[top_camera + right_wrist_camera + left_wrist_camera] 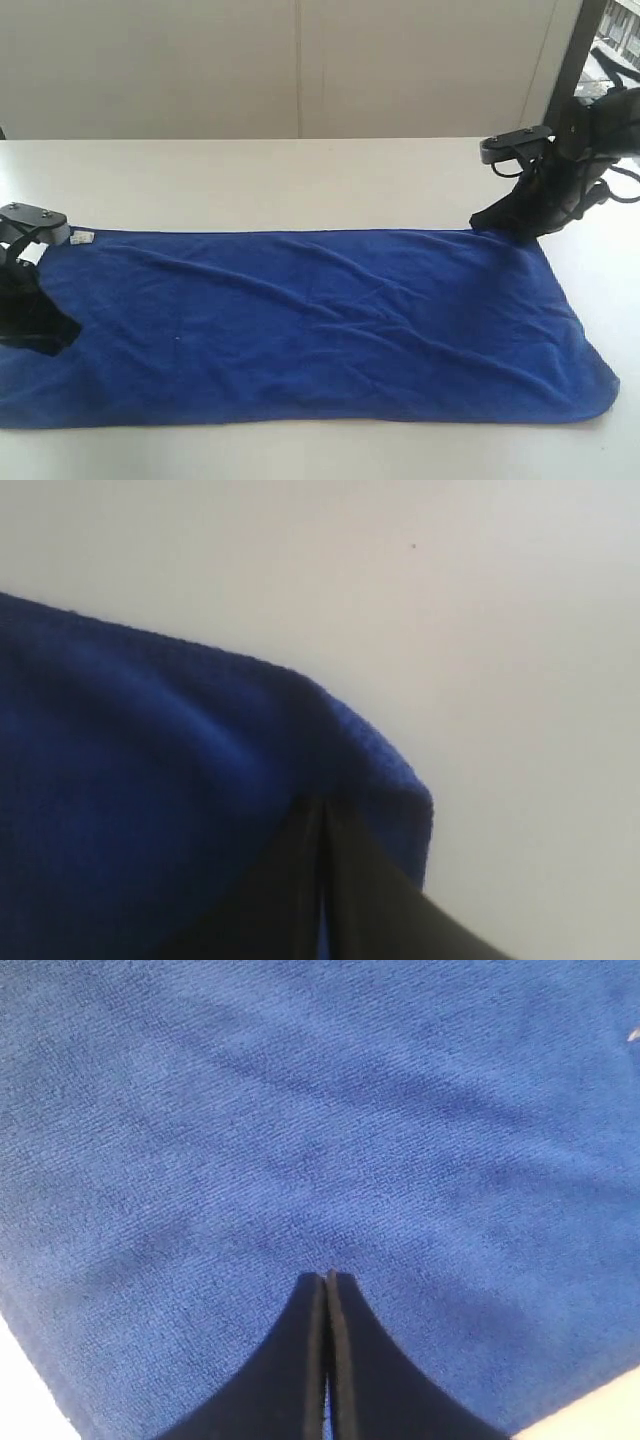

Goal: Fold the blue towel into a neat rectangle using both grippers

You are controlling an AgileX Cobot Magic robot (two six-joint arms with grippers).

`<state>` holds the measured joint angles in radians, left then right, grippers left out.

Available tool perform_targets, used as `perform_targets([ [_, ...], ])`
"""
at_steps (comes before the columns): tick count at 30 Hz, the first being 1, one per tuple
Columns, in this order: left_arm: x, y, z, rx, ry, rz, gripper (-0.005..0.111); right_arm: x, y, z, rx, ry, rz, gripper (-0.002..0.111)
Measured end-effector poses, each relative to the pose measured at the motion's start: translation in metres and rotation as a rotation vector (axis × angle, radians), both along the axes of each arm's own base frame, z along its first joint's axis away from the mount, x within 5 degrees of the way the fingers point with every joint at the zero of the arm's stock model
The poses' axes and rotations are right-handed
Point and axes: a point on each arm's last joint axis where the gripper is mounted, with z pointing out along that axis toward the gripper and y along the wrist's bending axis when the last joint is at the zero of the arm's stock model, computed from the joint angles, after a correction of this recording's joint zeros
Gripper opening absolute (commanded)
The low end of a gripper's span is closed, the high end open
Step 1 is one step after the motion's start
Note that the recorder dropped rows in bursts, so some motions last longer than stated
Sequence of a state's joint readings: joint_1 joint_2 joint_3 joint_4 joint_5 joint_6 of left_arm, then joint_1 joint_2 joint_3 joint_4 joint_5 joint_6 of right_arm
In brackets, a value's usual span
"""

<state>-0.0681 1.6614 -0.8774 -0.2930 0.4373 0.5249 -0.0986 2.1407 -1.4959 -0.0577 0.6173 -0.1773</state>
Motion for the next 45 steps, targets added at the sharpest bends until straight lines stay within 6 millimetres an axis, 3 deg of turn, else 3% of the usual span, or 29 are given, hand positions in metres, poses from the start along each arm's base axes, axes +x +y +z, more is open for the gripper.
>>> perform_targets([
  [7, -0.012, 0.001, -0.008, -0.001, 0.039, 0.012, 0.0, 0.005, 0.0, -0.013, 0.0, -0.011, 0.002, 0.0],
  [15, -0.029, 0.003, 0.006, 0.007, -0.012, 0.032, 0.0, 0.01, -0.001, -0.009, -0.004, -0.055, 0.006, 0.0],
  [21, -0.044, 0.008, -0.007, 0.041, 0.013, 0.083, 0.0, 0.012, -0.001, -0.007, -0.005, -0.069, 0.006, 0.0],
  [45, -0.062, 0.013, -0.027, 0.066, 0.001, 0.143, 0.0, 0.018, -0.006, -0.018, -0.008, -0.111, -0.003, 0.0],
])
